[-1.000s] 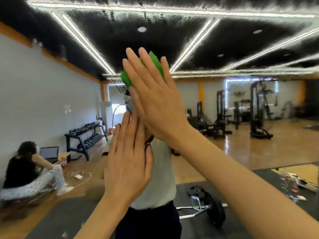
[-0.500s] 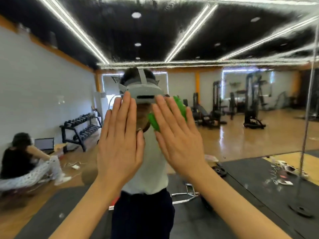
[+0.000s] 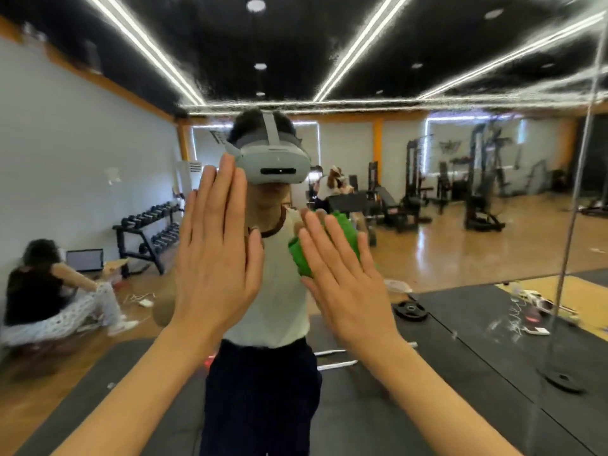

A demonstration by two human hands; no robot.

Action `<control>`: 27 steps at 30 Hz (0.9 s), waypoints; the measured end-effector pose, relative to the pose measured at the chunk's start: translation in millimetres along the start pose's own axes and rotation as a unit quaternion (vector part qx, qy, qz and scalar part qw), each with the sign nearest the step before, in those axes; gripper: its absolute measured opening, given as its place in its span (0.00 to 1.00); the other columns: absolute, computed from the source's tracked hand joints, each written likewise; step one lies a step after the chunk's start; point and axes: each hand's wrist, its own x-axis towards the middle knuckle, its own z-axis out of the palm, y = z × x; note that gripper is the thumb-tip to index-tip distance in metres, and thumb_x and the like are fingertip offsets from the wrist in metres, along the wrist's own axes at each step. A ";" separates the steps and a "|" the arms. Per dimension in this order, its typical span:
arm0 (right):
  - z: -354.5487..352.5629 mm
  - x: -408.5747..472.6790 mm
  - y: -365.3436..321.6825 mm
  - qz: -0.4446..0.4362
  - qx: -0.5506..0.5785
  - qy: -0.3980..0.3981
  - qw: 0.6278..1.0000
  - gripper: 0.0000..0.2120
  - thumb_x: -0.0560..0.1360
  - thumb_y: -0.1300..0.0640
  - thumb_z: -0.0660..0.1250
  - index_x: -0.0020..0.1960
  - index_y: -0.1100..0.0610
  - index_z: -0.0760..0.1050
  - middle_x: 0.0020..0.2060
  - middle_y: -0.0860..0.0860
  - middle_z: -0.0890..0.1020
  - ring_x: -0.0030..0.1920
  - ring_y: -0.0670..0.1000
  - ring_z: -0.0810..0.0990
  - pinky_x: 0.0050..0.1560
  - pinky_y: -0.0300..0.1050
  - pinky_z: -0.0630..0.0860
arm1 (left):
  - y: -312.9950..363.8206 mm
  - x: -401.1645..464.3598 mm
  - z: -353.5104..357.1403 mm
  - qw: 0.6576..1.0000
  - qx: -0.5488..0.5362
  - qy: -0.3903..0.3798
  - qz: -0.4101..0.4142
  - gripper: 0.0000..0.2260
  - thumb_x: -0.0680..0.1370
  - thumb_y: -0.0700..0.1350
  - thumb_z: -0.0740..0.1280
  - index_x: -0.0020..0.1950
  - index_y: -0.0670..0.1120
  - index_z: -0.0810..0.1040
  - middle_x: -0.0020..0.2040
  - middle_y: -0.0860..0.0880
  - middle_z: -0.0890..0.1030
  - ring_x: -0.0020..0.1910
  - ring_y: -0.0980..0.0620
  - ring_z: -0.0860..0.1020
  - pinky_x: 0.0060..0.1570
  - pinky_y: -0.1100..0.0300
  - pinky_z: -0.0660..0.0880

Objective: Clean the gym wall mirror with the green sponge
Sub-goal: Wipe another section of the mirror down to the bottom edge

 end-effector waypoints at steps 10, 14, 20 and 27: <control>2.5 -0.8 -20.7 0.385 0.136 0.132 0.903 0.26 0.86 0.55 0.52 0.81 0.61 0.50 0.81 0.52 0.51 0.82 0.53 0.44 0.80 0.53 0.37 | 38.5 -17.7 25.6 0.996 -0.037 -0.026 0.071 0.29 0.81 0.37 0.56 0.81 0.38 0.53 0.82 0.44 0.52 0.82 0.47 0.50 0.81 0.53 0.45; 0.1 -40.8 22.6 0.043 0.032 0.006 0.999 0.23 0.87 0.52 0.48 0.79 0.61 0.54 0.82 0.48 0.46 0.81 0.51 0.46 0.80 0.53 0.42 | 36.9 -18.4 30.8 0.996 -0.029 -0.023 0.081 0.28 0.81 0.39 0.54 0.81 0.37 0.54 0.82 0.42 0.54 0.81 0.45 0.52 0.81 0.51 0.47; -10.3 -56.1 61.3 0.542 0.121 0.198 0.808 0.26 0.86 0.53 0.53 0.81 0.61 0.53 0.81 0.54 0.54 0.82 0.53 0.47 0.79 0.64 0.46 | 36.9 -22.3 33.2 0.995 0.010 -0.031 0.089 0.29 0.83 0.44 0.52 0.82 0.37 0.50 0.83 0.41 0.49 0.82 0.43 0.49 0.80 0.49 0.49; -5.0 -24.3 -19.4 0.213 0.098 0.032 0.972 0.24 0.87 0.54 0.49 0.81 0.59 0.51 0.81 0.50 0.52 0.82 0.52 0.46 0.81 0.51 0.41 | 35.6 -24.0 33.2 0.994 0.016 -0.032 0.101 0.28 0.85 0.45 0.51 0.82 0.37 0.47 0.83 0.40 0.47 0.82 0.43 0.48 0.81 0.48 0.48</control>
